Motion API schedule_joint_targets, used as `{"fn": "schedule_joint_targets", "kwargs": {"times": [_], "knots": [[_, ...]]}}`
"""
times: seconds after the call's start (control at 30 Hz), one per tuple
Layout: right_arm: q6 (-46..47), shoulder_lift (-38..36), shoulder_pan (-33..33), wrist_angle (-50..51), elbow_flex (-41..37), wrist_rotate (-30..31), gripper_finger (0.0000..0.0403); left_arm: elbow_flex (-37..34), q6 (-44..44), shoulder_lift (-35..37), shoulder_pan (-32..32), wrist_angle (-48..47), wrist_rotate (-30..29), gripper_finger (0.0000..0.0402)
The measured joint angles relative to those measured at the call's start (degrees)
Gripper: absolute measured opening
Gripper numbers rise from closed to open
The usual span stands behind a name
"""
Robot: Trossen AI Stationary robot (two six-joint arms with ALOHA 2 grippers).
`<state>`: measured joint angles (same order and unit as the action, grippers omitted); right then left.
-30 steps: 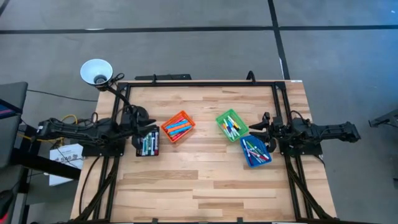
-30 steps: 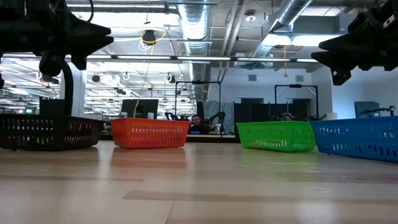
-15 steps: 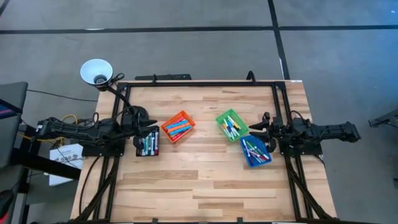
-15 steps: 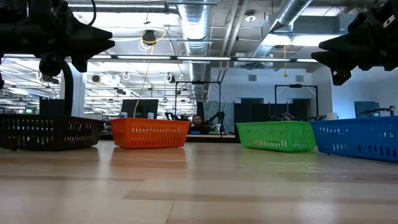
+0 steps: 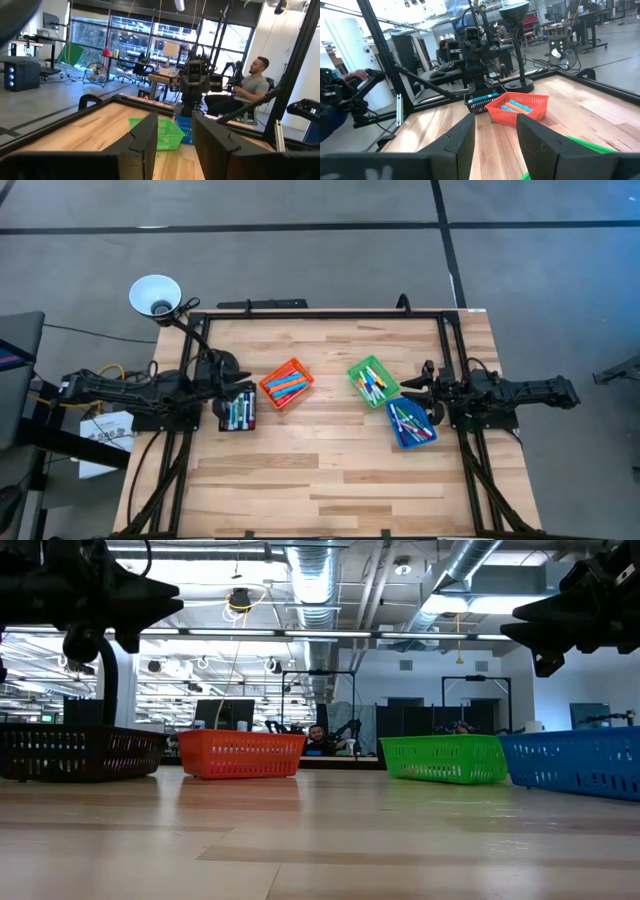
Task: Pick & Place Markers
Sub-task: Return to Home Position
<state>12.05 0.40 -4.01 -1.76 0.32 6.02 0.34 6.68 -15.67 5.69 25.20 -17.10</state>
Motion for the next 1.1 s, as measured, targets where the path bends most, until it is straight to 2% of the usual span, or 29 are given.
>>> {"fn": "schedule_joint_targets", "kwargs": {"times": [0.13, 0.47, 1.1], "knots": [[0.0, 0.0, 0.0, 0.02, 0.0, 0.0, 0.0135, 0.0, 0.02, 2.88, 0.0, -0.03, 0.0, 0.0116], [0.0, 0.0, 0.0, 0.02, -0.02, 0.0, 0.0138, 0.0, 0.02, 15.4, 0.0, 0.34, 0.01, 0.0116], [0.0, -0.04, -0.01, 0.02, -0.02, 0.0, 0.0135, 0.02, 0.02, 15.61, -0.02, 2.74, -0.02, 0.0116]]}}
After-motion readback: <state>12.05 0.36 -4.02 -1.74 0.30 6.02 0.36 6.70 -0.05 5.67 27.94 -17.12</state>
